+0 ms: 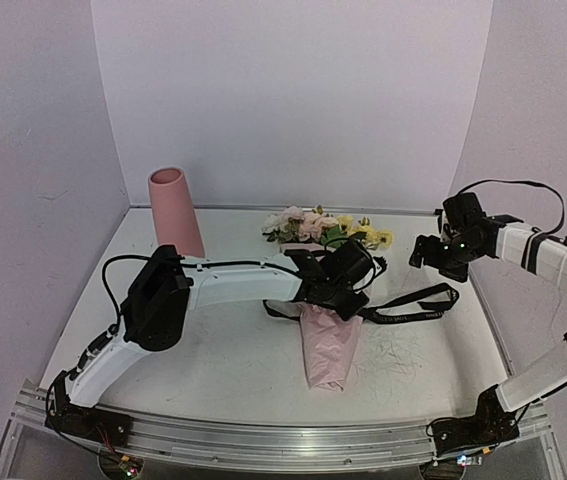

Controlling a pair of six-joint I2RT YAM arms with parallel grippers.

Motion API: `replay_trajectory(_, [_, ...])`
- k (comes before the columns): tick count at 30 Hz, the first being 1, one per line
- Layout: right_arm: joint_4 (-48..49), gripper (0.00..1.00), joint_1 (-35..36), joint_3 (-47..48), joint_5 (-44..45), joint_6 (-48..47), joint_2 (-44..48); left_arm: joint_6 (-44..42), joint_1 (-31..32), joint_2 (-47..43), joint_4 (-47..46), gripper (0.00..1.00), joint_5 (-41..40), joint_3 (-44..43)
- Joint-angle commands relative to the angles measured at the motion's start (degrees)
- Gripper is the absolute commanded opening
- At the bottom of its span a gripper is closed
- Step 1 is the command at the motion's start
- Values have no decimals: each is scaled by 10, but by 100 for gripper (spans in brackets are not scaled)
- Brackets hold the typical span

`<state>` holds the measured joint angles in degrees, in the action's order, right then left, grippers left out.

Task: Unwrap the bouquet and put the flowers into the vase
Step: Untie the ribbon from the wrapping paper.

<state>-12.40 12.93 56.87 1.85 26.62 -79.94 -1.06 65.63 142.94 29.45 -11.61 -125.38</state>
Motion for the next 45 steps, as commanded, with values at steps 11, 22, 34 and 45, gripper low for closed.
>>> replay_trajectory(11, [6,91,2,-35,-64,23,18,30,0,-54,7,71,42,68])
replay_trajectory(22, [8,90,2,-34,-72,29,19,39,0,-84,14,68,66,56])
replay_trajectory(34, [17,87,2,-62,-180,11,-36,82,0,-91,15,69,100,81])
replay_trajectory(45, [79,80,2,-106,-248,134,-89,66,3,-84,20,65,59,77])
